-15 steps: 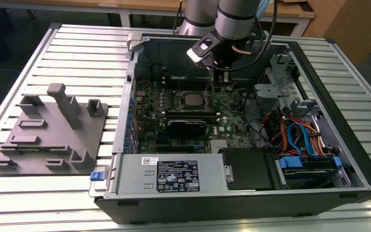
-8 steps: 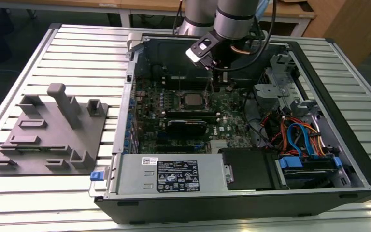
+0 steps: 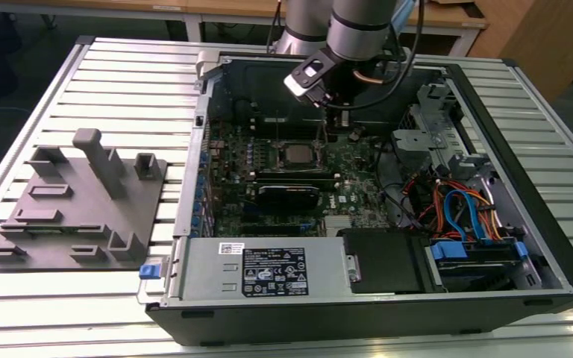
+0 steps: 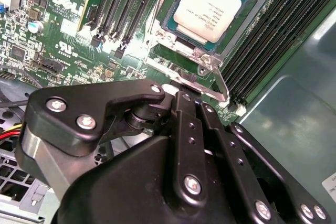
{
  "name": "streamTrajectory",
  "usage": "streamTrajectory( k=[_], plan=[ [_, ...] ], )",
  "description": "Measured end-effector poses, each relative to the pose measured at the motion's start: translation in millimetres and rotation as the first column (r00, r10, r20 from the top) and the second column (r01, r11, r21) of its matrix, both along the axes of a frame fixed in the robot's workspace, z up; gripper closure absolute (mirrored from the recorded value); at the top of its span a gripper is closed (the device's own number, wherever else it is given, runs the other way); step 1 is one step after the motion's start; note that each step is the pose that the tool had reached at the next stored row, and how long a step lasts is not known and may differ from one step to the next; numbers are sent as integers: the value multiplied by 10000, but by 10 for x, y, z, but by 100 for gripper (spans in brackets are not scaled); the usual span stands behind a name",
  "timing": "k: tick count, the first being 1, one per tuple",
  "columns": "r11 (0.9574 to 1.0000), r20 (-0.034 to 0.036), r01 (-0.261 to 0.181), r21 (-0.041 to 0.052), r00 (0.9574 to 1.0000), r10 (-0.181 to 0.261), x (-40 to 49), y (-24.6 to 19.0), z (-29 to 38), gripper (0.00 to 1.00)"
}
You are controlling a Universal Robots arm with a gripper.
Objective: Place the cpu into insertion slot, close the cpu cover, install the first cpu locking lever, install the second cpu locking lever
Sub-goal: 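Close the cpu cover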
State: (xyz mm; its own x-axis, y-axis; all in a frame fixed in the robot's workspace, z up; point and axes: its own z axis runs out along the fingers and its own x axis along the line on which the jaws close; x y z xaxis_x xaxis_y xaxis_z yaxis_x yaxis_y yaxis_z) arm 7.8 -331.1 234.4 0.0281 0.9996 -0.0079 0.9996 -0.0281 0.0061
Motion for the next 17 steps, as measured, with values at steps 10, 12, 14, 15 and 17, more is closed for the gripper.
streamTrajectory(
  k=[10,12,14,15,17],
  plan=[
    [10000,-1,0,-1,10000,0,-82,0,-2,90],
    [10000,0,1,0,10000,-1,-104,0,-3,90],
    [10000,1,0,3,10000,0,-141,1,-8,90],
    [10000,1,0,3,10000,0,-164,1,-12,90],
    [10000,0,0,1,10000,0,-219,0,-21,90]
  ],
)
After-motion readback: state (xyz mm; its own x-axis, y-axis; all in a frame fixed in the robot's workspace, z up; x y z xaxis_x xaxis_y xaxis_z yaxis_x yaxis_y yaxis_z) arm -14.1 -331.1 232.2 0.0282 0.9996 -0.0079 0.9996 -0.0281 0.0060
